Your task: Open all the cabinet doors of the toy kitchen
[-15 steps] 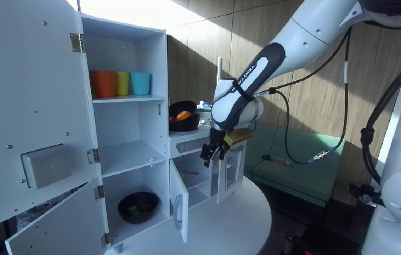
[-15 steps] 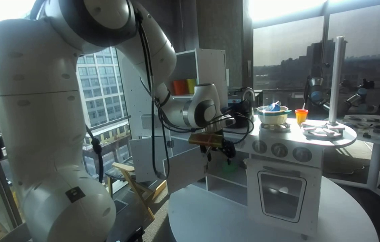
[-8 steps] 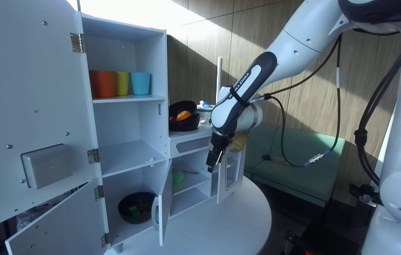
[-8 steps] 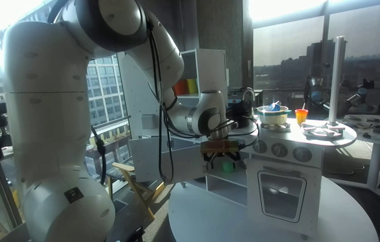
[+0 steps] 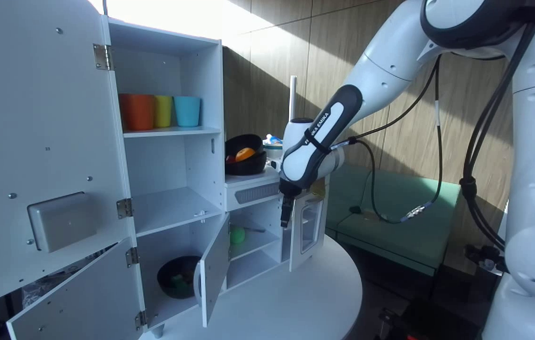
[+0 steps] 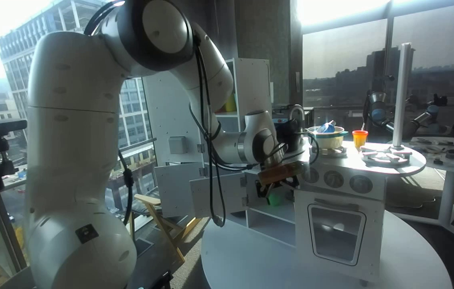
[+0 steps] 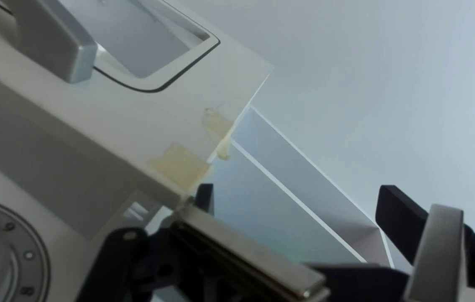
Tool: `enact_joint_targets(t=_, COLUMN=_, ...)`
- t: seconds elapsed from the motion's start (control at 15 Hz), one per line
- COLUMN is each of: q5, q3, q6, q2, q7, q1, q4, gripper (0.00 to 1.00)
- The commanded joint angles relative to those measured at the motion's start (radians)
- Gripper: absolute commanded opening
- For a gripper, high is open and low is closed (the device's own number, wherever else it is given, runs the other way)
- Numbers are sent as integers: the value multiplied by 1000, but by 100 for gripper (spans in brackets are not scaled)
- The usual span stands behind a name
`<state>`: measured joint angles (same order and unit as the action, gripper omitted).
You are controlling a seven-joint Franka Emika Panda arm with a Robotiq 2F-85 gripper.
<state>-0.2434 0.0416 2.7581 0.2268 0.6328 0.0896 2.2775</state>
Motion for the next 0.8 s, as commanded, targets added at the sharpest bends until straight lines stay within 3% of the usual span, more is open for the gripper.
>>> enact_joint_targets(t=0.0, q5=-64, q3=18, q6=39, q2=49, q7=-27, q1=5, q4=-60, gripper=100)
enact_joint_targets(t=0.33, q5=-143, q3=62, q6=-103, q2=1, q7=-168, q1=-21, q4=-40, gripper=100)
enact_joint_targets(t=0.73, q5=-284, q3=80, q6=-379, q2=-120, q7=-401, q1=-43, q4=21, gripper=100)
